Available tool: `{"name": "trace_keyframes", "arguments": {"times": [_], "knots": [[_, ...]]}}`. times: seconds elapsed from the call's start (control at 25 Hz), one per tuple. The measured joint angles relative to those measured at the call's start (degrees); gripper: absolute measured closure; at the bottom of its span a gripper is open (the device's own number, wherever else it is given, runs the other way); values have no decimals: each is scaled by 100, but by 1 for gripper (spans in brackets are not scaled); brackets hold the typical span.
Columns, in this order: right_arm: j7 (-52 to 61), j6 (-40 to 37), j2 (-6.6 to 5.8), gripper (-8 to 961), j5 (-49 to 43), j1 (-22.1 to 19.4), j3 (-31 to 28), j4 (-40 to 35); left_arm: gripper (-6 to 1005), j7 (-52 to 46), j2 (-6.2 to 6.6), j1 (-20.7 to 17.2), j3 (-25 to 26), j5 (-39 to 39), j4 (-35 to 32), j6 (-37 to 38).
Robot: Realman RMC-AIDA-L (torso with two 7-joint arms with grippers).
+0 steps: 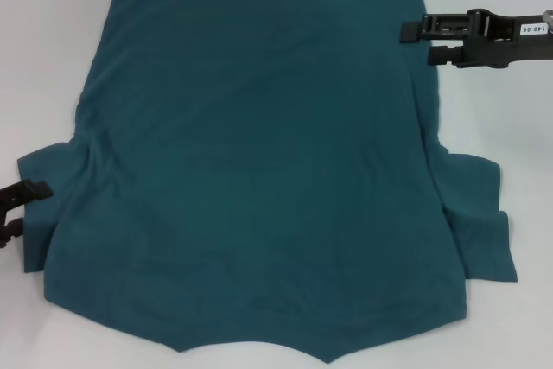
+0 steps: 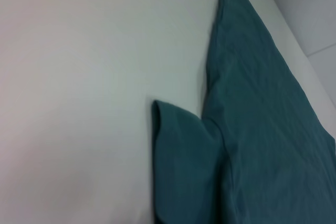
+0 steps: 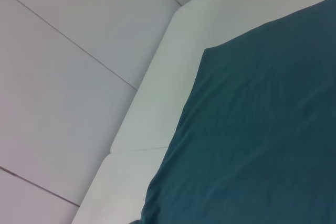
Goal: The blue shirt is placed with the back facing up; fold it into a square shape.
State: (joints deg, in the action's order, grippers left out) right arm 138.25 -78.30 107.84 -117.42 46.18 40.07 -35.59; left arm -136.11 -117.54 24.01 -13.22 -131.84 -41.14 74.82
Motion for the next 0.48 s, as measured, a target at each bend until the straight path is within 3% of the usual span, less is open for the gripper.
{"name": "trace_keyframes", "arguments": {"times": [0.48], "knots": [[0,31,-19,30,1,-45,-21,0,140,-57,7,19,-11,10,125,43]]}}
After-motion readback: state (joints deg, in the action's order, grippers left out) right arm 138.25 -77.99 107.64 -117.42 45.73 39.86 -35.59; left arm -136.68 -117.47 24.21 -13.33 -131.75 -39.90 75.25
